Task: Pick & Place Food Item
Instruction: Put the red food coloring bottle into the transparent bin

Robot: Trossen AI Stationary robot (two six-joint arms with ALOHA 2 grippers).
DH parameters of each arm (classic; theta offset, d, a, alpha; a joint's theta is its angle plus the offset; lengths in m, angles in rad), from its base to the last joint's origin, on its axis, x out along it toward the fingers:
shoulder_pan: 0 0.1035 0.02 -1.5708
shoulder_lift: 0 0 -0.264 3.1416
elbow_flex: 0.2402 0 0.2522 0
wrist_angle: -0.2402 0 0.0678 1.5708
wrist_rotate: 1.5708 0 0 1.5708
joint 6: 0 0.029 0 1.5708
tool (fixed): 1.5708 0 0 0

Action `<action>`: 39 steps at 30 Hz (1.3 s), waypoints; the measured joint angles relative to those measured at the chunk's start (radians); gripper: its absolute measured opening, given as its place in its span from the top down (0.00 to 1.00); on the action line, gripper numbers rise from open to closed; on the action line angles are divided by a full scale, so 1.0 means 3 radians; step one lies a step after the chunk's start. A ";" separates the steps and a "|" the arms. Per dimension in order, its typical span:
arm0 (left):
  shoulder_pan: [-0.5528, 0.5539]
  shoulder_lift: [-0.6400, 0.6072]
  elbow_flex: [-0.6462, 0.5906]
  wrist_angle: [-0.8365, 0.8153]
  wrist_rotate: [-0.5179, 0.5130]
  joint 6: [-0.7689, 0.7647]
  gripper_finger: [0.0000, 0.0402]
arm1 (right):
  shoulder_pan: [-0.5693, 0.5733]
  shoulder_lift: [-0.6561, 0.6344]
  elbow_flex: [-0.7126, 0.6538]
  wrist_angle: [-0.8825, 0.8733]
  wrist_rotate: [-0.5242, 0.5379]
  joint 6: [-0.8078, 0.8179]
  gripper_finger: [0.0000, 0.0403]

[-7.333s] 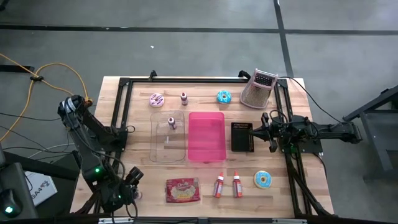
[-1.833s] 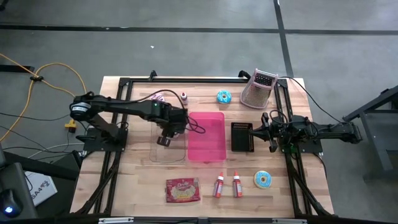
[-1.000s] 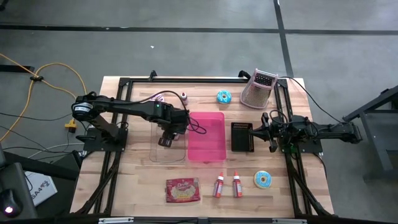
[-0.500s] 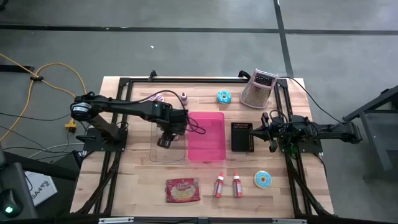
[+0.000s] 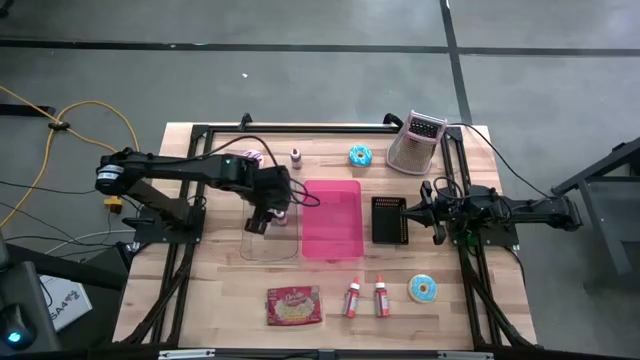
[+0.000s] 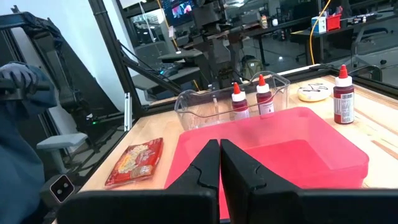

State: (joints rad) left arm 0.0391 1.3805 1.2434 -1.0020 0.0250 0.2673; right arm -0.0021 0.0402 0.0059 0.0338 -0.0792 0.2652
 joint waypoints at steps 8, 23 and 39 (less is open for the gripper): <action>0.0081 0.0000 0.0011 0.0101 -0.0103 -0.0183 0.55 | 0.0000 0.0001 0.0000 0.0000 0.0000 0.0000 1.00; 0.1077 0.0039 0.0033 0.0673 0.0005 -0.0106 0.55 | 0.0000 0.0000 0.0000 0.0000 0.0002 0.0000 1.00; 0.1546 0.0836 0.1091 0.0403 0.0080 -0.0036 0.55 | 0.0000 0.0001 -0.0001 0.0000 0.0003 0.0000 1.00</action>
State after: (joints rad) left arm 0.5030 1.6312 1.5708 -0.8812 0.0488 0.2565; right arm -0.0021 0.0406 0.0056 0.0338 -0.0783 0.2653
